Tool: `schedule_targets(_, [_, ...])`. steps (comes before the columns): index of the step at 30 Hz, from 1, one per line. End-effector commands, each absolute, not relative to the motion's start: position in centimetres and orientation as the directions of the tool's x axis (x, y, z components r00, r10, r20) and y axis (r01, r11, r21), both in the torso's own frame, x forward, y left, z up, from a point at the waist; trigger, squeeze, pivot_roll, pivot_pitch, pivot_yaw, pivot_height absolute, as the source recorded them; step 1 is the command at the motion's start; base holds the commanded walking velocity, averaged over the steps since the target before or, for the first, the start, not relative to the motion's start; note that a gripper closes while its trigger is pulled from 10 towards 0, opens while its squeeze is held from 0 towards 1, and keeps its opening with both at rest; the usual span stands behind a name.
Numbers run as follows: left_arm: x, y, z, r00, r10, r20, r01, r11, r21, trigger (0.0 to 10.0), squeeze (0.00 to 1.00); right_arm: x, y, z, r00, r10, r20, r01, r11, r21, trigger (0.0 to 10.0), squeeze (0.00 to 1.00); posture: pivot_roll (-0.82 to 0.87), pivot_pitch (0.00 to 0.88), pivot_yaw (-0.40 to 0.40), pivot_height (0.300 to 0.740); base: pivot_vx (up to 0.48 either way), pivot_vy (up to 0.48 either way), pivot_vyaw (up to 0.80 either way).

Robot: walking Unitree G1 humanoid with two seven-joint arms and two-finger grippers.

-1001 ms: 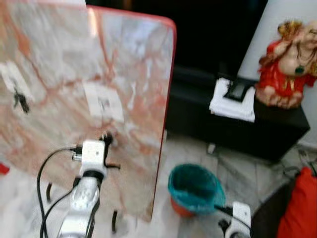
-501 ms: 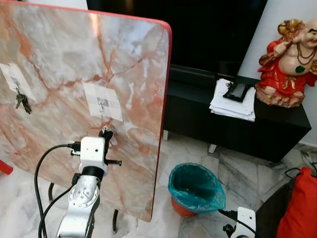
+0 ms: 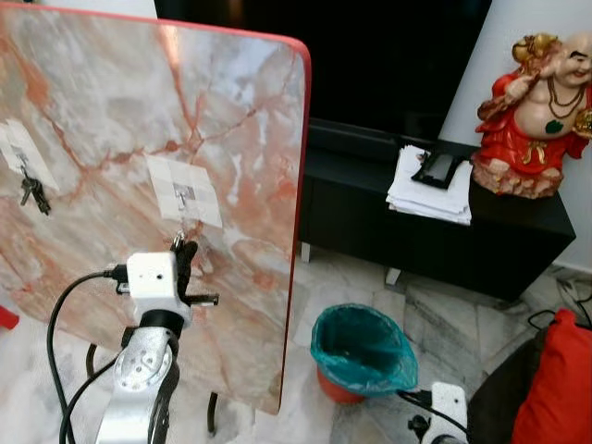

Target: Hang keys on a hook

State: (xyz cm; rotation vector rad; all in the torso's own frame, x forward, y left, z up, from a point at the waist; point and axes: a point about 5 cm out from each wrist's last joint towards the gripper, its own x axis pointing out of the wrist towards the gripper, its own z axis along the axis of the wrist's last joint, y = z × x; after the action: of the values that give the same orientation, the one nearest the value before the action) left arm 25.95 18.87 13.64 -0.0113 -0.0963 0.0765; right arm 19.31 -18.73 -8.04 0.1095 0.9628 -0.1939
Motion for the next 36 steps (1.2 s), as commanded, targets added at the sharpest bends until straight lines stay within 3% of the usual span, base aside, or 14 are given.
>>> schedule_targets(1, [25.7,19.0,14.5,0.991,0.081,0.108,-0.076,0.996,-0.054,10.0,0.00,19.3,-18.8,-8.0,0.547,-0.119,-0.829,0.198,0.980,-0.010,10.0,0.00,0.10,0.000,-0.073,0.740,0.000,0.000,0.00])
schedule_targets(8, [26.2,18.9,15.8,0.996,0.064,0.069,-0.059,0.995,-0.078,10.0,0.00,19.3,-18.9,-8.0,0.547,-0.118,-0.829,0.189,0.982,-0.015,10.0,0.00,0.10,0.000,-0.077,0.740,0.000,0.000,0.00])
schedule_targets(24, [27.2,16.7,20.1,0.992,-0.127,0.008,0.127,0.991,-0.045,10.0,0.00,19.3,-19.1,-8.0,0.546,-0.117,-0.829,0.183,0.983,-0.017,10.0,0.00,0.10,0.000,-0.077,0.740,0.000,0.000,0.00])
schedule_targets(36, [26.1,17.2,19.4,0.994,-0.080,-0.068,0.073,0.993,-0.097,10.0,0.00,19.3,-19.2,-8.0,0.545,-0.116,-0.831,0.185,0.983,-0.016,10.0,0.00,0.10,0.000,-0.078,0.740,0.000,0.000,0.00])
